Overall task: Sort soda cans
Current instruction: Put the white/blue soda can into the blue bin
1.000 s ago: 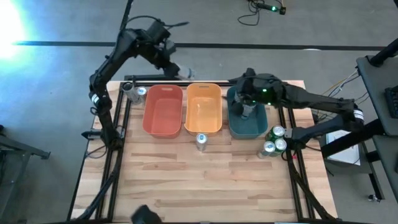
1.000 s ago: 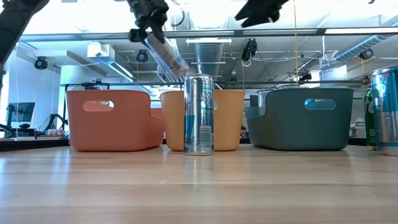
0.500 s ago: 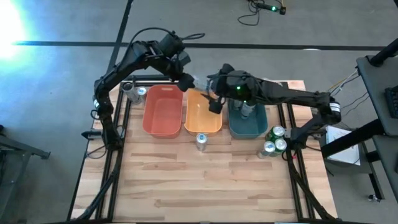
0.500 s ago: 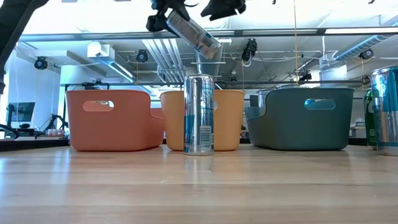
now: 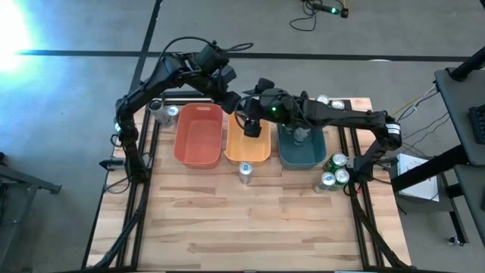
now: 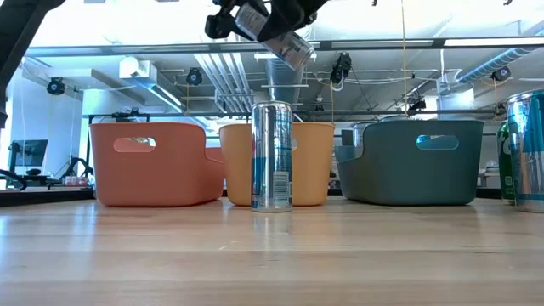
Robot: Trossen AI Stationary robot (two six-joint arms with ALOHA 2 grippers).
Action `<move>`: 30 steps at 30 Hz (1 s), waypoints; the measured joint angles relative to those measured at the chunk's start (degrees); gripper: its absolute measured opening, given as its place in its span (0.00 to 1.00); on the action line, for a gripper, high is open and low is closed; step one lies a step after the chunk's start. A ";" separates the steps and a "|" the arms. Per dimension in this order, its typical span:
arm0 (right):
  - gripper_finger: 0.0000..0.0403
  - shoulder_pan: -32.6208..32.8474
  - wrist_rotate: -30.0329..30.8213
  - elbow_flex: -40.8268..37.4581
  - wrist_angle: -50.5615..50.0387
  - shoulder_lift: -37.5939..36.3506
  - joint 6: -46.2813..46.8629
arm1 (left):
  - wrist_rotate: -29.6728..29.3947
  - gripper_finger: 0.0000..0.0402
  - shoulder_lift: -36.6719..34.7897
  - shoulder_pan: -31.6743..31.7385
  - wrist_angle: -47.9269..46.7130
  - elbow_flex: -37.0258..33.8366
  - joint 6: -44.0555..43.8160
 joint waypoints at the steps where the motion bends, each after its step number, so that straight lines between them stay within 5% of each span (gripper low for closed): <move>1: 0.86 0.06 0.01 0.02 0.77 0.24 -0.11 | 0.17 0.60 0.00 -0.02 0.49 -0.20 -0.39; 13: 0.65 0.40 0.10 0.07 3.67 0.85 -0.98 | 0.46 0.60 0.09 -0.13 2.38 -1.88 -1.44; 20: 0.66 0.47 1.39 0.07 3.41 0.85 0.48 | 1.40 0.61 0.09 -0.26 2.63 -1.88 -0.53; 30: 0.61 0.40 1.24 -0.08 2.51 -1.84 7.18 | 2.48 0.82 -0.63 -0.37 4.84 -1.62 2.25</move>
